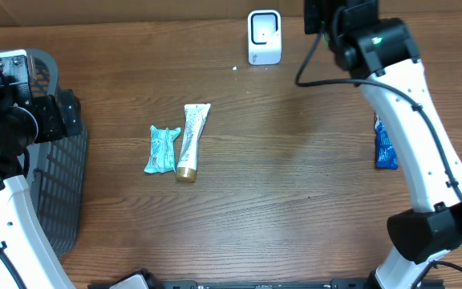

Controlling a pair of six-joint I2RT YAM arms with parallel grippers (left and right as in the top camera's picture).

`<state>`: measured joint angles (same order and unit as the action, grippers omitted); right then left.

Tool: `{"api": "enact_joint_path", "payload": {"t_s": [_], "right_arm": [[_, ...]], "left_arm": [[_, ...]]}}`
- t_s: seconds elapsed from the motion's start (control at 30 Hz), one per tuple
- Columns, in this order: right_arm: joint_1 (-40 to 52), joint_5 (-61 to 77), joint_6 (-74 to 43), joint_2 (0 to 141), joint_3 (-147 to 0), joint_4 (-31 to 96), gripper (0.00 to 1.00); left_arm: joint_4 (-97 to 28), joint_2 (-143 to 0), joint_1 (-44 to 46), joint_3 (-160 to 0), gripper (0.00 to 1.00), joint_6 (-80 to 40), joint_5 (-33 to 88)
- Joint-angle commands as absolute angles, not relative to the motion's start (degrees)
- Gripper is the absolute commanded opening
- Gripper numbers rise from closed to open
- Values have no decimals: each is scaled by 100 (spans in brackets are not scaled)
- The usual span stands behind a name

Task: Scan the item barcode
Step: 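Carry the green snack bag to the scanner with the right gripper, then hold the snack bag's barcode in front of the scanner window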

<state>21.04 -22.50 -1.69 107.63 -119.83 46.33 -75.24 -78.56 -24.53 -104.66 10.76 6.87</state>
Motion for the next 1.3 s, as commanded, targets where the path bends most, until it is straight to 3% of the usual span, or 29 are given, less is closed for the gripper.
{"api": "enact_joint_path", "payload": {"t_s": [0.0,0.43,0.83,1.27], "right_arm": [[2246,-3695,731,10989,-12189,4169,4],[2261,-3767,2005,12436,-12189,3131,4],[2324,-3529,4139,13002,-12132,2770,4],[2582,-3850,5347,13301,-12108,1710,4]], "left_arm": [[-7520,-7874,-2473,-10543,100,1181,729],[-7520,-7874,-2473,-10543,100,1181,729],[-7520,-7874,-2473,-10543,100,1181,729],[-7520,-7874,-2473,-10543,100,1181,729]]}}
